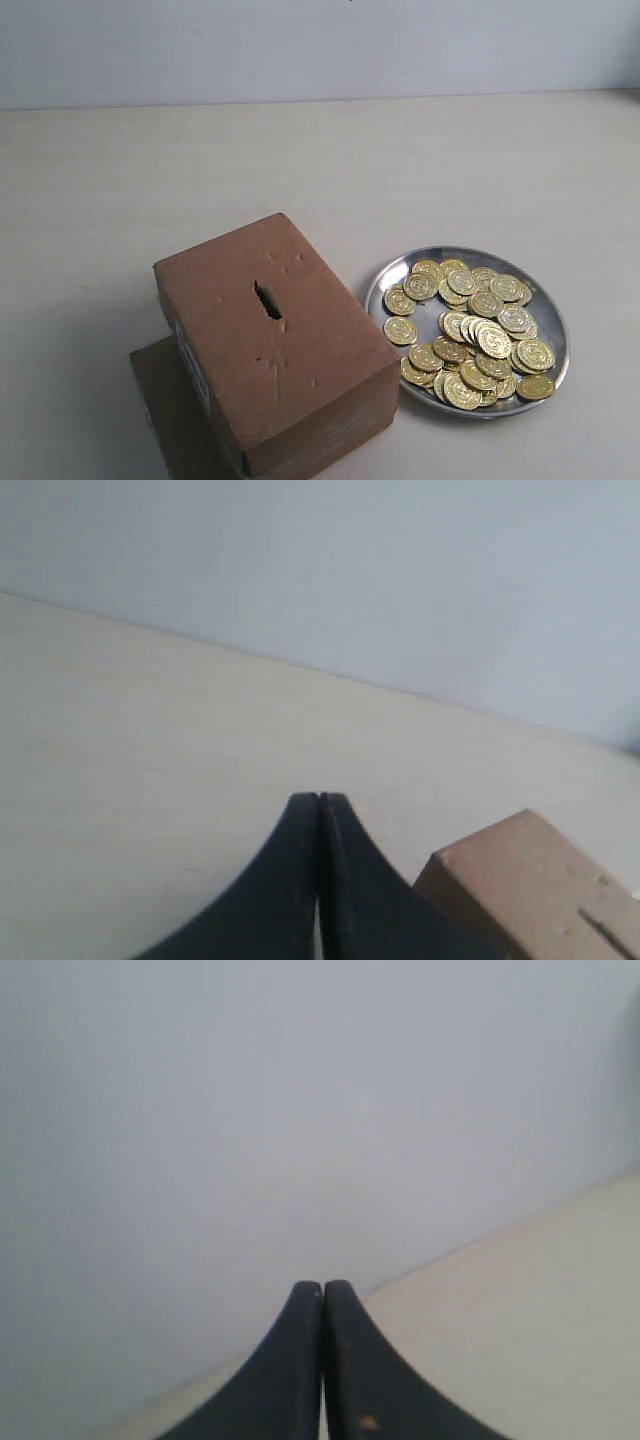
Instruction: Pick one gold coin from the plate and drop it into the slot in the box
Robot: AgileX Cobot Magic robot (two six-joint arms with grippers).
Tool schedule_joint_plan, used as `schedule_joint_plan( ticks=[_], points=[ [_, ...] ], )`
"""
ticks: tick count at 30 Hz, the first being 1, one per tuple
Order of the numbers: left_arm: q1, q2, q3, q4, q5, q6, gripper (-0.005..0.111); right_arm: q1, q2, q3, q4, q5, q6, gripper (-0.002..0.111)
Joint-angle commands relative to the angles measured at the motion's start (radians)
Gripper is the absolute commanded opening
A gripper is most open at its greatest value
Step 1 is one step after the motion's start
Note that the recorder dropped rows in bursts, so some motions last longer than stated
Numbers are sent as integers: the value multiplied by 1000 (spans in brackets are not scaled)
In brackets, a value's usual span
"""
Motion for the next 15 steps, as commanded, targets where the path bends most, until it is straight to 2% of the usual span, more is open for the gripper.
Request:
schedule_joint_plan(
  ticks=[1,4,10,15],
  points=[
    [-1,-6,-1,-175,-103,-25,0,-6,-5,5,140,-15,117,0],
    [-1,-6,-1,-280,-98,-77,0,-6,-5,5,185,-13,169,0],
    [-1,-6,-42,-302,49,-89,0,-6,-5,5,229,6,247,0],
    [-1,-6,-44,-309,-3,-90,0,-6,-5,5,229,6,247,0]
  ],
)
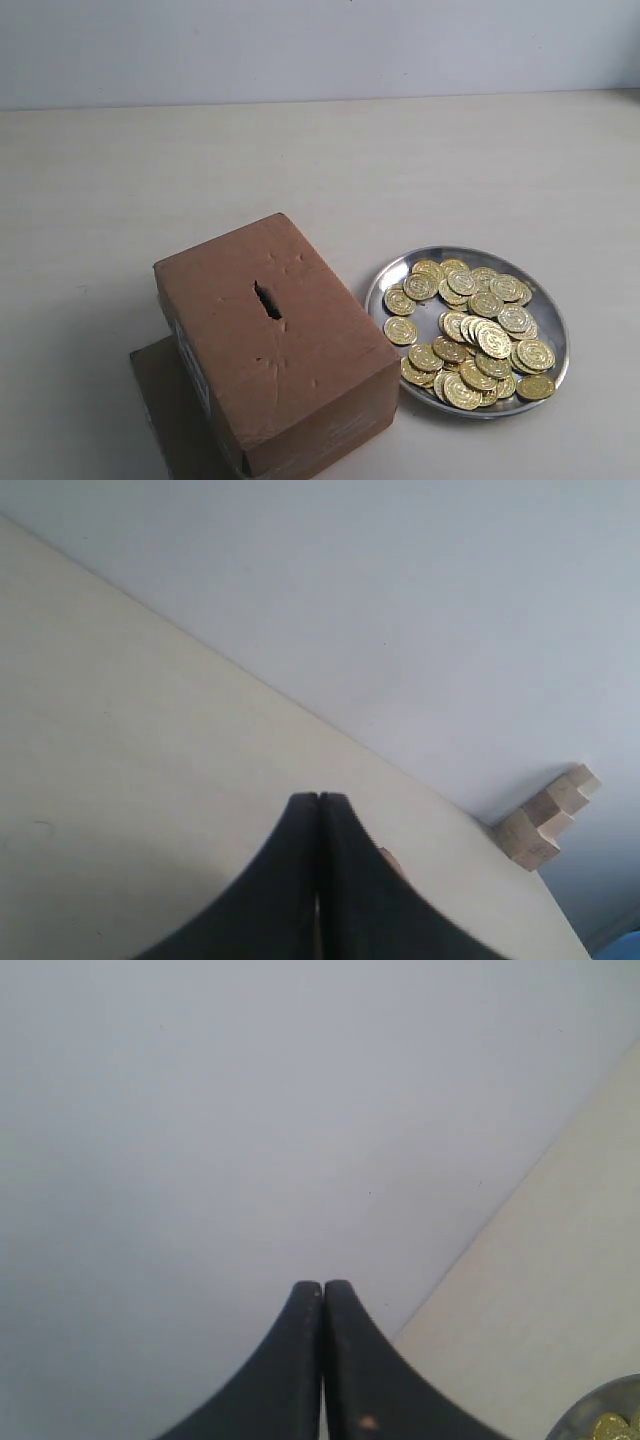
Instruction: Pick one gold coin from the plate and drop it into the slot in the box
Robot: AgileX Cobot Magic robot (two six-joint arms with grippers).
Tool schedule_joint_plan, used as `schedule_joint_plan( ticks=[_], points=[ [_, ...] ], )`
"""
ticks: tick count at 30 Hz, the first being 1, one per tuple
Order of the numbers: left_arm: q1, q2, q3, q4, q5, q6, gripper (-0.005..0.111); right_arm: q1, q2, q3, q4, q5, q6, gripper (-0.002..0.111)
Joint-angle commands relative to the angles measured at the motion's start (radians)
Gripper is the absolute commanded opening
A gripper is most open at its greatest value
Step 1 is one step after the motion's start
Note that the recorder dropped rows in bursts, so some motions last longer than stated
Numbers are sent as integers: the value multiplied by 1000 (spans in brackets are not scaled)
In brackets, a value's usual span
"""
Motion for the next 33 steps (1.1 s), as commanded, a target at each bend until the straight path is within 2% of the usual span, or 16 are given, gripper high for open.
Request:
schedule_joint_plan(
  ticks=[1,14,17,22,26,28,33],
  points=[
    [-1,-6,-10,-12,-42,-5,0,-6,-5,5,1,6,3,0],
    [-1,-6,-11,-48,-34,-1,0,11,-5,5,-7,6,-20,0],
    [-1,-6,-11,-49,-25,1,0,24,-5,-27,-69,55,-133,0],
    [-1,-6,-18,-48,9,12,0,46,-5,-238,-148,260,-386,0],
    [-5,-6,-80,-101,83,184,0,77,102,-461,-299,484,-443,0],
    [-17,-6,-126,-124,124,338,0,102,196,-552,-375,596,-443,0],
    [-123,53,-271,-99,193,843,0,199,530,-805,-432,819,-527,0]
  ],
)
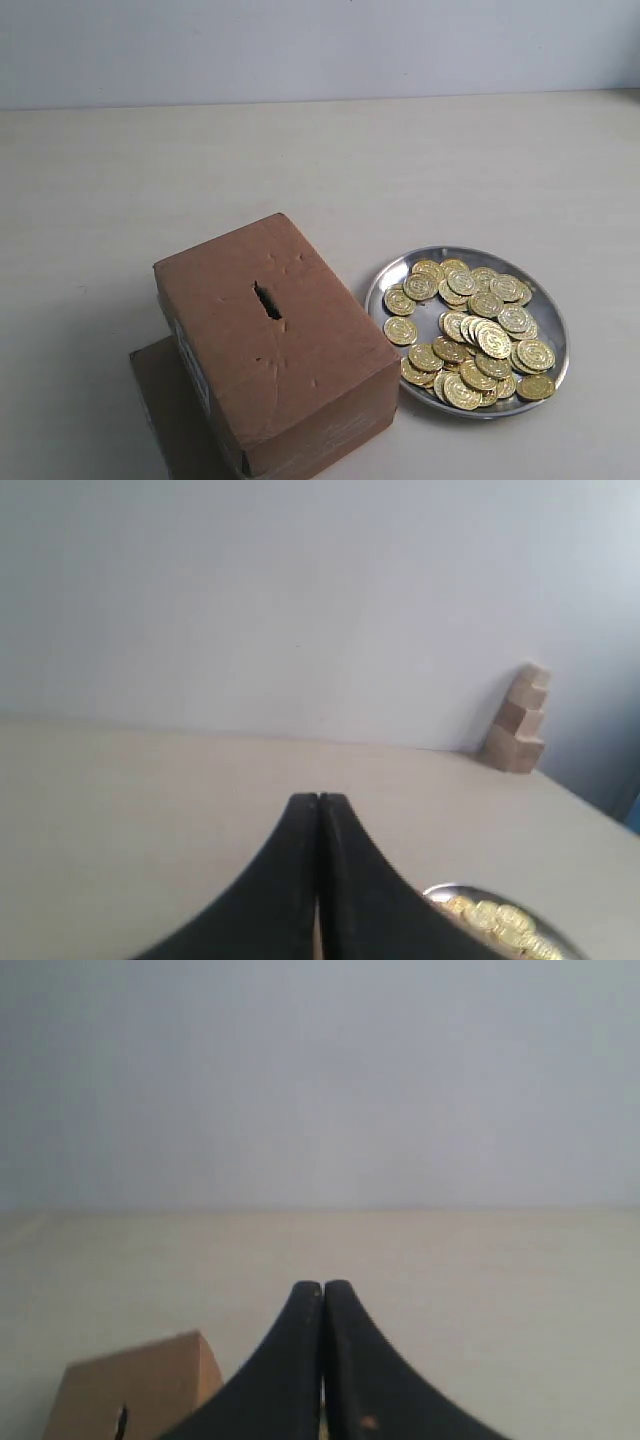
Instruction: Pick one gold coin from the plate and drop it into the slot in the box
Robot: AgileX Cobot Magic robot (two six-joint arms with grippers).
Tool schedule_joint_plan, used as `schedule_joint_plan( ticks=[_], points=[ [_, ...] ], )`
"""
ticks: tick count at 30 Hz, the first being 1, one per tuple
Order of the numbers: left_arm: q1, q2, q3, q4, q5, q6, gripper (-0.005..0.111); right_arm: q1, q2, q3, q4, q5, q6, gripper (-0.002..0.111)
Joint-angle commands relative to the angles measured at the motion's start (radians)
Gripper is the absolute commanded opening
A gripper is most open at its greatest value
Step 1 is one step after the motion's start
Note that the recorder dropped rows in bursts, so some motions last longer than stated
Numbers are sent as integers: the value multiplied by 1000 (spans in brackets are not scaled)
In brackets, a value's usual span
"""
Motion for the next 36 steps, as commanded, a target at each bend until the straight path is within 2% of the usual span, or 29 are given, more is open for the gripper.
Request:
schedule_joint_plan(
  ticks=[1,4,8,16,22,24,28,33,36],
  points=[
    [-89,69,-113,14,70,399,0,87,273,-182,-37,160,-82,0],
    [-165,121,-150,16,85,528,0,148,433,-259,-33,160,-86,0],
    [-241,149,-147,16,87,549,0,203,612,-287,-31,162,-123,0],
    [-302,154,-99,-14,88,555,0,252,895,-287,-16,150,-202,0],
    [-395,240,-40,130,184,844,0,252,1079,-305,-20,140,-247,5],
    [-425,288,-36,189,217,920,0,252,1138,-327,-40,153,-247,12],
    [-450,354,-31,203,219,1051,0,252,1235,-369,-117,157,-218,31],
    [-450,374,-31,192,219,1113,0,252,1347,-436,-131,140,-196,67],
    [-450,374,-31,192,223,1116,3,252,1421,-475,-135,136,-195,69]
  ],
)
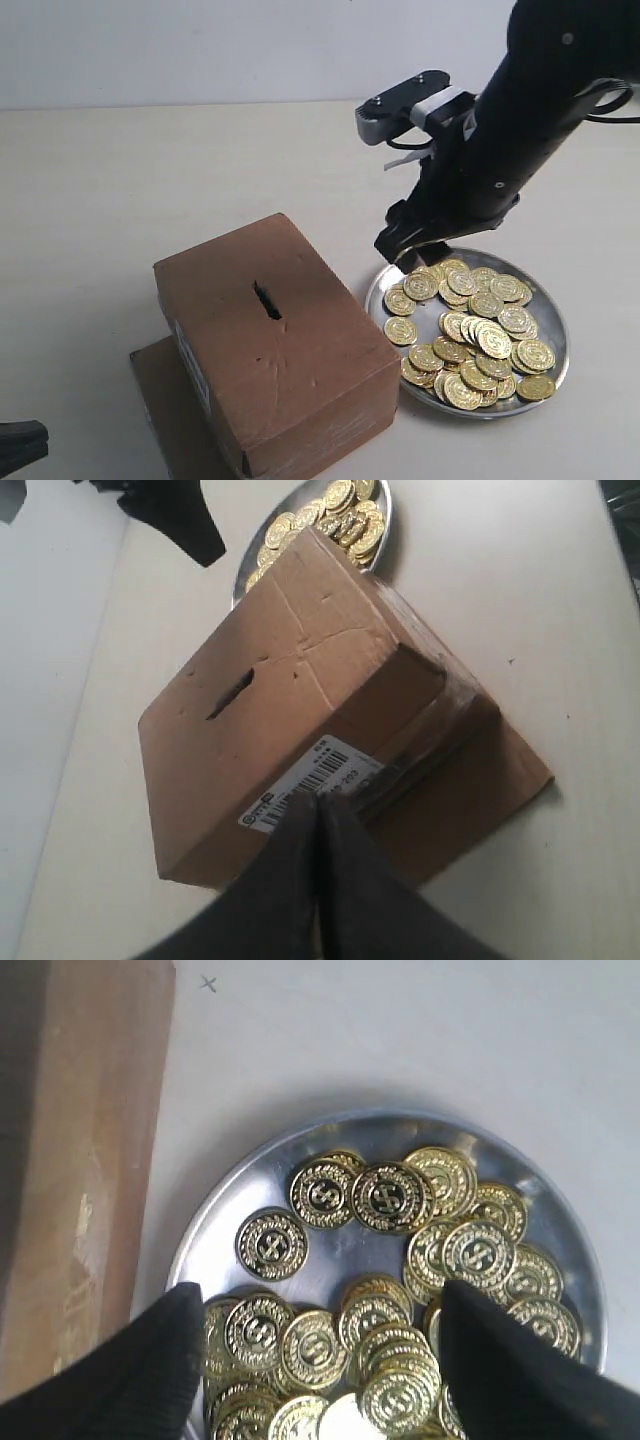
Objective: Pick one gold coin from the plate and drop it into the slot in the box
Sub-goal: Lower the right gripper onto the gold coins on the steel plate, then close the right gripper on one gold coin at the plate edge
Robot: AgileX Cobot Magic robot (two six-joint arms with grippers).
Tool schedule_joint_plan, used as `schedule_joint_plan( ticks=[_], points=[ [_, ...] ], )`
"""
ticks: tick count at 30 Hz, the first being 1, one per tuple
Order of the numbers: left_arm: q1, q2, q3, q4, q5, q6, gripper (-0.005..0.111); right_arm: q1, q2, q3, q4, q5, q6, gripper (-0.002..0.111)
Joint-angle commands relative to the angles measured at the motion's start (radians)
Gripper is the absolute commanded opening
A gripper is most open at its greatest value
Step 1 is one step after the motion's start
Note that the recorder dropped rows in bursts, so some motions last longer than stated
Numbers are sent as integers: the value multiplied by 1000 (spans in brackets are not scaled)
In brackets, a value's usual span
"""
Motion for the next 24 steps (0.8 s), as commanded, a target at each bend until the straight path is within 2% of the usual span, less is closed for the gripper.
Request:
schedule_joint_plan(
  ticks=[1,5,10,24],
  points=[
    [-5,6,6,-5,8,17,6,1,109,-60,-15,-14,7,68],
    [-5,6,6,-8,34,17,27,1,212,-114,-36,-14,9,65],
    [-5,6,6,-16,30,17,53,1,304,-153,-205,36,128,64],
    [-8,4,6,-28,14,17,54,1,376,-170,-195,20,136,62]
  ],
)
